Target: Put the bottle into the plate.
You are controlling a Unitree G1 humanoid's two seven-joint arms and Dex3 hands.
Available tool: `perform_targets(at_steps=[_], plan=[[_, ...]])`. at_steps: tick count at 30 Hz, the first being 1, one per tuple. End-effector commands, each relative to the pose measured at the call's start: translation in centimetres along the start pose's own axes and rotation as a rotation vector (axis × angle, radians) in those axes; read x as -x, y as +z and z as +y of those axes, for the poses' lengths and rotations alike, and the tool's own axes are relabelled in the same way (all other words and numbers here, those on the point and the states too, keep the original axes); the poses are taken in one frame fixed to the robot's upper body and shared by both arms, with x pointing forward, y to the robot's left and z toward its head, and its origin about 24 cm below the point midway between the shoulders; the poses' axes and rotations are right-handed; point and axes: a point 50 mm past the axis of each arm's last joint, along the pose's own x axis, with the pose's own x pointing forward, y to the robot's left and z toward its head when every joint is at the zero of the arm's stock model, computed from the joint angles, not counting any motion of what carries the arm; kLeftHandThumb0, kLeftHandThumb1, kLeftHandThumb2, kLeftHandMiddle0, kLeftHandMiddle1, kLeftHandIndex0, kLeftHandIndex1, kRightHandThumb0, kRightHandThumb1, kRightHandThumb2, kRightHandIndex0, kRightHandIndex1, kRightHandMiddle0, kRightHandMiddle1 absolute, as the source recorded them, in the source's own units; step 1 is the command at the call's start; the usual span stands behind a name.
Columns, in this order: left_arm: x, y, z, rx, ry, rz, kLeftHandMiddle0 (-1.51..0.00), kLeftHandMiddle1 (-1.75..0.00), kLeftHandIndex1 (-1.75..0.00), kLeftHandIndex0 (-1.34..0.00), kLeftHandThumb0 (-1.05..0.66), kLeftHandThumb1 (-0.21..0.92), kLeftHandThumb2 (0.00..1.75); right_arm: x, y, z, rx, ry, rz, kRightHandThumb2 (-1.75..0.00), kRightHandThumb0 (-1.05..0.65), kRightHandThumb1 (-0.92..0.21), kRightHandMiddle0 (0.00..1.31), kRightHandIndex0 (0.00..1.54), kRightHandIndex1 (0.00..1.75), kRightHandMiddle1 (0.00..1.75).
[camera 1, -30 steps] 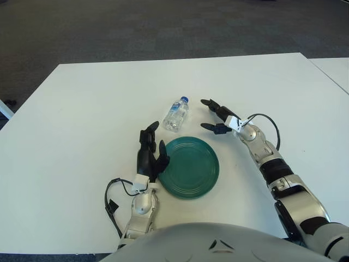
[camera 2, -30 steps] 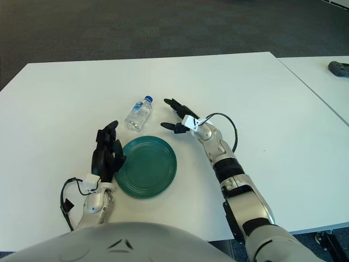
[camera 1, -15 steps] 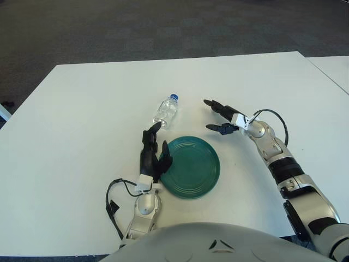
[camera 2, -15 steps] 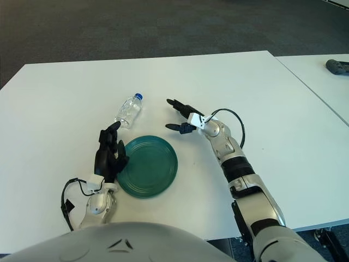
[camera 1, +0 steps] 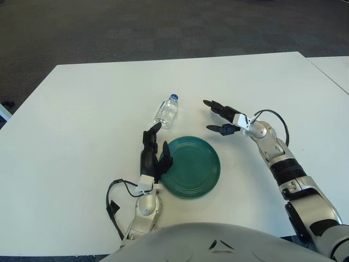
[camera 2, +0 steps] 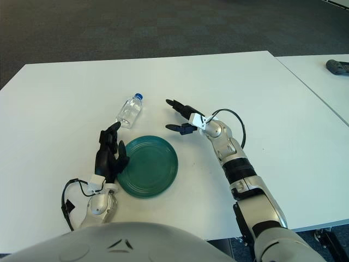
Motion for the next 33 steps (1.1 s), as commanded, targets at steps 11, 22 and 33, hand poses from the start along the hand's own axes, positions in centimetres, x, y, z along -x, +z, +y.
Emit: perform_targets(at_steps=[11, 22, 33], plan=[[-0.1, 0.3, -0.2, -0.023, 0.078, 0.131, -0.51, 0.00, -0.93, -0.05, -0.86, 0.92, 0.63, 0.1, -0.8, 0.5, -0.023, -0.023, -0.002, -0.61, -1.05, -0.92, 0.06, 0.08, 0.03, 0.04], [-0.4, 0.6, 0.5, -0.106, 0.120, 0.209, -0.51, 0.00, -0.93, -0.07, -0.89, 0.92, 0.54, -0.3, -1.0, 1.1, -0.035, -0.034, -0.003, -0.60, -1.05, -0.92, 0.07, 0.10, 0.02, 0.07], [-3.8, 2.8, 2.4, -0.286, 0.203, 0.226, -0.55, -0.02, -0.91, -0.02, -0.96, 0.92, 0.41, -0.3, -1.7, 1.6, -0.047, -0.050, 0.019, -0.61, -1.05, -0.92, 0.00, 0.10, 0.00, 0.23]])
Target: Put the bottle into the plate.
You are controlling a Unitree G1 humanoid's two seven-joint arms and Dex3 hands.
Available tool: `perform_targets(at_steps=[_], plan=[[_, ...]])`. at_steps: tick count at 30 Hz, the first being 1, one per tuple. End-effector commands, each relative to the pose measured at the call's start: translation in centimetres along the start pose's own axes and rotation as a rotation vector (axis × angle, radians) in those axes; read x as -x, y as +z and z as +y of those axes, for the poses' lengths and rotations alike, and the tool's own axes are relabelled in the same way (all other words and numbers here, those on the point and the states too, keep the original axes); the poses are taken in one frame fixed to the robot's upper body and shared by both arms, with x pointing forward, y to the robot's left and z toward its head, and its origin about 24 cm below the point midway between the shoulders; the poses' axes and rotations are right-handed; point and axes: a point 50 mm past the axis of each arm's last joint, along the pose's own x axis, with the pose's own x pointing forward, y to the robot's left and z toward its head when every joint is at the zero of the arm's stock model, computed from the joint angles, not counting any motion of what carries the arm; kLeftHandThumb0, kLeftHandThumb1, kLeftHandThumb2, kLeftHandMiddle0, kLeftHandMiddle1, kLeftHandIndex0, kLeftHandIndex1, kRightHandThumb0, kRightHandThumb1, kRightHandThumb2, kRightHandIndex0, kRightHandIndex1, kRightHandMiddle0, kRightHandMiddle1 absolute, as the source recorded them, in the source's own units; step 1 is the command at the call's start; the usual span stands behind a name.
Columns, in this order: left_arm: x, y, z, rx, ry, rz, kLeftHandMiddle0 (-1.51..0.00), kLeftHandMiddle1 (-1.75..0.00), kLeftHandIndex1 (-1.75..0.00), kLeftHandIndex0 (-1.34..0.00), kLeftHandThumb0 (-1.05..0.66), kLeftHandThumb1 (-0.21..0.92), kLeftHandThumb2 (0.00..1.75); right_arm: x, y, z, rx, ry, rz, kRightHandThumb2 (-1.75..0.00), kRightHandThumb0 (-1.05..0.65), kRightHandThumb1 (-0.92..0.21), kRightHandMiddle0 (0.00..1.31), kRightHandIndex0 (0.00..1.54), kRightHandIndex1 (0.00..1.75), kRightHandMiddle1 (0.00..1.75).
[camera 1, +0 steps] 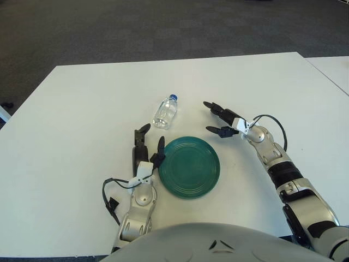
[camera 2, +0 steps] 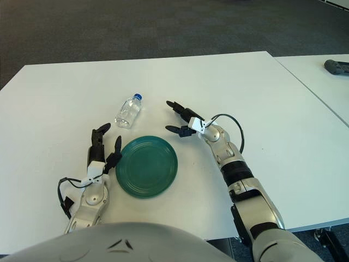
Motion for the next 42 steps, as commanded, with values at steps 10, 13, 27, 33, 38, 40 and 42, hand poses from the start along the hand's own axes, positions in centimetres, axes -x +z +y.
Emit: perform_targets(at_steps=[10, 13, 27, 33, 38, 40, 42], plan=[[-4.0, 4.4, 0.6, -0.429, 0.094, -0.013, -0.40, -0.01, -0.67, 0.00, -1.04, 0.92, 0.48, -0.6, -2.0, 2.5, 0.007, 0.000, 0.071, -0.59, -1.05, -0.92, 0.00, 0.11, 0.00, 0.27], [-4.5, 5.1, 0.3, -0.499, 0.091, -0.003, -0.34, 0.00, -0.59, 0.00, -1.05, 0.92, 0.50, -1.0, -2.4, 3.3, 0.015, 0.006, 0.087, -0.59, -1.05, -0.92, 0.00, 0.12, 0.00, 0.28], [-11.3, 8.2, -1.7, -0.986, 0.108, 0.092, -0.29, -0.01, -0.66, 0.00, -1.05, 0.92, 0.65, -3.3, -1.9, 5.5, 0.059, 0.046, 0.113, -0.64, -1.05, -0.92, 0.00, 0.13, 0.01, 0.29], [-13.0, 7.8, -2.0, -1.184, 0.097, 0.136, -0.13, -0.52, -0.77, 0.00, -1.05, 0.92, 0.69, -3.8, -1.1, 6.4, 0.043, 0.063, 0.081, -0.64, -1.05, -0.92, 0.00, 0.13, 0.01, 0.32], [-13.6, 8.0, -2.2, -1.358, 0.055, 0.137, -0.02, -0.96, -0.84, 0.00, -1.05, 0.92, 0.73, -4.3, -0.5, 6.9, 0.032, 0.068, 0.066, -0.63, -1.05, -0.92, 0.00, 0.15, 0.01, 0.35], [-13.6, 8.0, -2.5, -1.395, 0.035, 0.134, -0.01, -1.04, -0.85, 0.00, -1.05, 0.92, 0.74, -4.4, -0.4, 7.1, 0.028, 0.067, 0.065, -0.63, -1.05, -0.92, 0.00, 0.15, 0.01, 0.35], [-13.6, 8.0, -2.8, -1.426, 0.011, 0.132, 0.00, -1.10, -0.86, 0.00, -1.05, 0.92, 0.76, -4.5, -0.3, 7.2, 0.024, 0.067, 0.064, -0.64, -1.05, -0.92, 0.00, 0.15, 0.01, 0.35]])
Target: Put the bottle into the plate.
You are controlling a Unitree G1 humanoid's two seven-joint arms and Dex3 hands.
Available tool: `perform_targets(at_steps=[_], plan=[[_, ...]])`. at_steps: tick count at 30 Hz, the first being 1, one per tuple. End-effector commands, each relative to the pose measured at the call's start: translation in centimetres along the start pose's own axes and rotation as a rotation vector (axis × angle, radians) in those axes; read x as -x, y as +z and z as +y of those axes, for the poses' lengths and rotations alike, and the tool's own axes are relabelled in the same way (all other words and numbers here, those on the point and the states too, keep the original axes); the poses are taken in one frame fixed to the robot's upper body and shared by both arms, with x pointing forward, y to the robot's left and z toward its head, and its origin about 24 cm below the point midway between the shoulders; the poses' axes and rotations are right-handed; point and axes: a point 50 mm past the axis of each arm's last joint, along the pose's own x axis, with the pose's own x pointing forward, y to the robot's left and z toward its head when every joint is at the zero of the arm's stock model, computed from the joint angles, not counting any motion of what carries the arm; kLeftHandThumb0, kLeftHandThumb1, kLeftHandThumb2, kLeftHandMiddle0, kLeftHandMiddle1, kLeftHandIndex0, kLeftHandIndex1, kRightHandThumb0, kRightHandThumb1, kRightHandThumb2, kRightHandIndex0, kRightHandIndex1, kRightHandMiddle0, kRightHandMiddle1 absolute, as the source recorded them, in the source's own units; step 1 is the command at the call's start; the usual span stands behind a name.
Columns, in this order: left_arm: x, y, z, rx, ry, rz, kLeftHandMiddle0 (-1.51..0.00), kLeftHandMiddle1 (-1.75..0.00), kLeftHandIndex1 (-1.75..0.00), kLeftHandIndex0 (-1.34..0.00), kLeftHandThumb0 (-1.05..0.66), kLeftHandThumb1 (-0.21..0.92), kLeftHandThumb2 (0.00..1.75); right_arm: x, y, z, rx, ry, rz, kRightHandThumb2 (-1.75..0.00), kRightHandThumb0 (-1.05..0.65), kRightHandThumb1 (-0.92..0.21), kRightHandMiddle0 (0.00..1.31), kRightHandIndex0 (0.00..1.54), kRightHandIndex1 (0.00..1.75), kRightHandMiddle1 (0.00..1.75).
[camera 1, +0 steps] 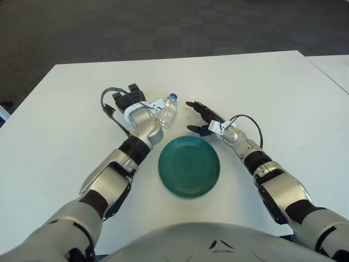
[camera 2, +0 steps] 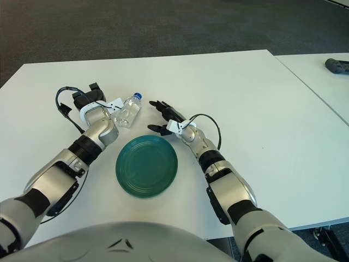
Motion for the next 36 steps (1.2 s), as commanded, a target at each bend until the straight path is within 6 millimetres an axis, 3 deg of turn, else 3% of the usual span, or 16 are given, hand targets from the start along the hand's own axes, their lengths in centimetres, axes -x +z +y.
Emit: perform_targets(at_steps=[1, 4, 14, 20, 28, 36], plan=[[-0.3, 0.3, 0.7, -0.071, 0.008, -0.017, 0.00, -1.11, -0.86, 0.00, -1.05, 0.92, 0.76, 0.5, -1.4, 2.2, -0.017, 0.077, 0.082, -0.64, -1.05, -0.92, 0.00, 0.15, 0.01, 0.35], [-0.5, 0.5, 0.6, -0.101, -0.021, -0.034, 0.00, -1.10, -0.87, 0.00, -1.05, 0.92, 0.77, 0.3, -1.1, 2.4, -0.020, 0.077, 0.080, -0.65, -1.05, -0.92, 0.00, 0.15, 0.01, 0.35], [-1.7, 0.4, -0.1, -0.201, -0.104, -0.052, -0.05, -0.83, -0.90, 0.00, -1.05, 0.92, 0.75, -0.4, 0.1, 2.9, -0.057, 0.067, 0.035, -0.64, -1.05, -0.92, 0.00, 0.14, 0.00, 0.31], [-1.8, 0.2, -0.1, -0.190, -0.102, -0.062, -0.06, -0.85, -0.98, 0.00, -1.05, 0.92, 0.74, -0.5, 0.6, 3.0, -0.091, 0.044, 0.003, -0.65, -1.05, -0.92, 0.00, 0.13, 0.00, 0.28], [1.5, 0.1, 1.5, -0.043, -0.022, -0.165, -0.03, -0.98, -0.95, 0.00, -1.05, 0.92, 0.73, -0.4, 0.1, 2.6, -0.115, 0.014, 0.022, -0.66, -1.05, -0.92, 0.00, 0.15, 0.01, 0.29], [2.8, 0.5, 2.4, 0.007, 0.060, -0.264, -0.04, -1.04, -0.96, 0.00, -1.05, 0.92, 0.68, -0.6, -0.6, 2.5, -0.077, 0.027, 0.105, -0.70, -1.05, -0.92, 0.00, 0.15, 0.01, 0.25]])
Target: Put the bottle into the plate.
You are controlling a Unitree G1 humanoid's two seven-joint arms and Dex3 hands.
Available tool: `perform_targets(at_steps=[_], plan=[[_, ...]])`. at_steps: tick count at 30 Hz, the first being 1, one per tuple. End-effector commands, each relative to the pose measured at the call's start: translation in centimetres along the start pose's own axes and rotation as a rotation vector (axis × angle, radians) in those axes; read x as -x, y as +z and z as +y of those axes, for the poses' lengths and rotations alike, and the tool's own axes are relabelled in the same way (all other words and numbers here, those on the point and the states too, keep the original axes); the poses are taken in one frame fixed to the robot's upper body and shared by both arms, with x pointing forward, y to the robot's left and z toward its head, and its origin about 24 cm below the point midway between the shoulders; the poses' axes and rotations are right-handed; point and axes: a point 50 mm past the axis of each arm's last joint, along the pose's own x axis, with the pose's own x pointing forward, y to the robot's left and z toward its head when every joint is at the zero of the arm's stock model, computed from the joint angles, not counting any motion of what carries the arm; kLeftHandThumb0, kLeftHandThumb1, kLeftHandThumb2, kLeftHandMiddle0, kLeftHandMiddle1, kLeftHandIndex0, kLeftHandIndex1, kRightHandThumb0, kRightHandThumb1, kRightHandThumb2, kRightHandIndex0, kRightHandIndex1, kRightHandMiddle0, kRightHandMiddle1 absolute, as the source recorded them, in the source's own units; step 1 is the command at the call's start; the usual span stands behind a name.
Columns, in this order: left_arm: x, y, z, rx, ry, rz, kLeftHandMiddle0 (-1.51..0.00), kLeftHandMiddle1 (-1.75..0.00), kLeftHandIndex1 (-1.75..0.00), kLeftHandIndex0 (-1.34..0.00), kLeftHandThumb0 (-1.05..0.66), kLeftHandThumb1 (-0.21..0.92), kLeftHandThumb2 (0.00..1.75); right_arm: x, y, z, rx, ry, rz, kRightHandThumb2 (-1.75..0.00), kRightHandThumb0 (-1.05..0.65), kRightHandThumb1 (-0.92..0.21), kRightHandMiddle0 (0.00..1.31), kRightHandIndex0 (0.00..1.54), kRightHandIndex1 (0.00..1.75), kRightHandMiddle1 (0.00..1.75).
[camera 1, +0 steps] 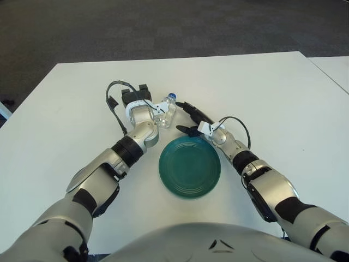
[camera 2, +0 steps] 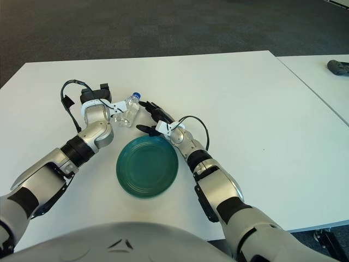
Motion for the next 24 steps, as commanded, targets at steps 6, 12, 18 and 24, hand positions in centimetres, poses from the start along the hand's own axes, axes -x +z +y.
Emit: perform_targets(at_steps=[6, 12, 18, 24], plan=[[0.5, 0.7, 1.6, 0.003, 0.103, -0.071, -0.04, -1.05, -1.01, 0.00, -1.05, 0.92, 0.65, 0.5, -2.3, 1.3, -0.009, 0.060, 0.187, -0.71, -1.05, -0.92, 0.00, 0.10, 0.00, 0.13], [0.9, 1.1, 1.8, 0.001, 0.117, -0.103, -0.04, -0.99, -1.01, 0.00, -1.05, 0.92, 0.64, 0.5, -2.3, 1.4, -0.073, 0.070, 0.187, -0.71, -1.05, -0.92, 0.00, 0.07, 0.00, 0.07], [1.4, 1.4, 2.0, -0.011, 0.115, -0.124, -0.05, -0.97, -0.96, 0.00, -1.05, 0.92, 0.65, 0.6, -2.6, 1.5, -0.120, 0.075, 0.189, -0.69, -1.05, -0.92, 0.00, 0.05, 0.00, 0.03], [1.7, 1.6, 1.9, -0.004, 0.113, -0.132, -0.07, -0.87, -0.97, 0.00, -1.05, 0.92, 0.64, 1.3, -3.5, -0.5, -0.159, 0.047, 0.188, -0.70, -1.05, -0.92, 0.03, 0.08, 0.02, 0.04]])
